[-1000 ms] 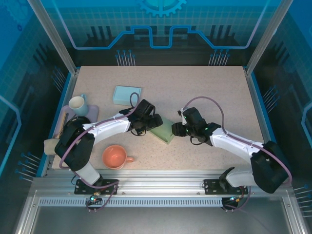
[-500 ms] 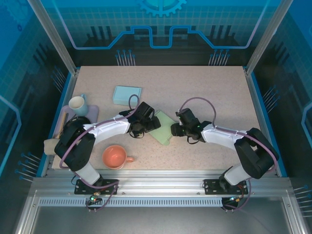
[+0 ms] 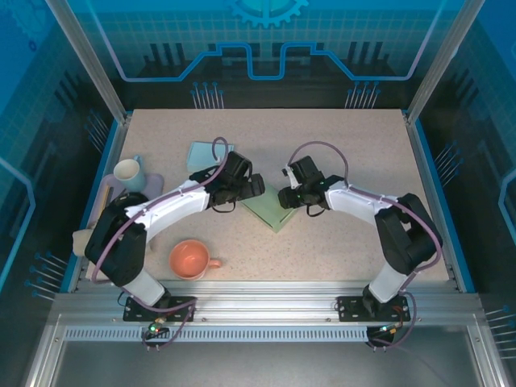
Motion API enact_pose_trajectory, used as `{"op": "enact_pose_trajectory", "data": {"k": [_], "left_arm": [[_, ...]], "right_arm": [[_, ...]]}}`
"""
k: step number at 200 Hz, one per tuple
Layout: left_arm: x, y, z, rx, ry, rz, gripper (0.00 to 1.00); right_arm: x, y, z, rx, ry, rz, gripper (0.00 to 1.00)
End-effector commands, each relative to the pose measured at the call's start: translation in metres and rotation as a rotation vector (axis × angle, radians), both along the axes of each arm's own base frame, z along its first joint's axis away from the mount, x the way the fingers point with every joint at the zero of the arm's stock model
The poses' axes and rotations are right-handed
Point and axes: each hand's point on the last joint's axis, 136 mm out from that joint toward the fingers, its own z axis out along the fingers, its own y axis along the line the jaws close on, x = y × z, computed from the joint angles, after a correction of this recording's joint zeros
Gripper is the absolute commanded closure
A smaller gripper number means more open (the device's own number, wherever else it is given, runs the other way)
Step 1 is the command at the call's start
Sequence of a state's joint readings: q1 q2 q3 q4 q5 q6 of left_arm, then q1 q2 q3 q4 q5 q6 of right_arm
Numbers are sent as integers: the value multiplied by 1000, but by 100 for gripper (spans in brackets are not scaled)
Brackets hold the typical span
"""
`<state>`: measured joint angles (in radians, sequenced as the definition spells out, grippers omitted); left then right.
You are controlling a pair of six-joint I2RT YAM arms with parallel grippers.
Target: Fold the paper box
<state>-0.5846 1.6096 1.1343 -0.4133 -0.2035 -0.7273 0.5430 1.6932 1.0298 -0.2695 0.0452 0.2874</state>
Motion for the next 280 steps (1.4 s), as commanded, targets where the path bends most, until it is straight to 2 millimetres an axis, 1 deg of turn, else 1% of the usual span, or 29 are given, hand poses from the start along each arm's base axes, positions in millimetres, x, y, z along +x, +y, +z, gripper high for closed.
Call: {"op": "enact_pose_trajectory", "data": {"k": [1,28,50,71,91,98,105,126,145,160,184,194,210,237,251,267,280], "left_arm": [[12,6,3,66,-31,-13,2],[12,16,8,106,-47,12,2],[8,11,5,68,-46,-15,2],[4,3,-4,57,-26,-62,3],[1,8,-17,88,-3,-63,3],[0,7,-21,84,4,-64,3],[-2,6,-24,74,10,-66,3],[-5,2,-28,39,20,-70,4],[-5,7,-31,70,19,-56,4],[-2,14,-35,122,21,-50,4],[5,14,-43,171,36,-94,4],[5,16,-50,199,64,-99,7],[3,21,-61,226,98,-86,8],[-3,13,-75,176,131,-91,7],[-4,14,-82,181,154,-80,7],[-8,17,-90,188,183,-60,7],[-11,18,-95,178,197,-39,8]], "right_arm": [[-11,-5,-20,-66,94,56,55],[-16,-13,-38,-109,104,26,55],[-14,-16,-45,-135,107,18,55],[-7,-8,-41,-161,59,92,55],[2,0,-31,-198,-26,216,56],[3,7,-27,-162,-35,259,57],[1,18,-21,-100,-41,321,57],[1,38,-9,-68,-66,443,58],[4,47,-11,-71,-35,490,58],[9,50,-15,-78,-15,500,58],[12,55,-21,-73,12,529,59],[13,56,-23,-73,14,532,59],[13,56,-25,-72,17,530,59],[13,55,-25,-69,16,525,58],[15,53,-25,-75,10,514,58],[19,47,-19,-103,-5,470,58],[24,39,-4,-120,-35,401,57]]}}
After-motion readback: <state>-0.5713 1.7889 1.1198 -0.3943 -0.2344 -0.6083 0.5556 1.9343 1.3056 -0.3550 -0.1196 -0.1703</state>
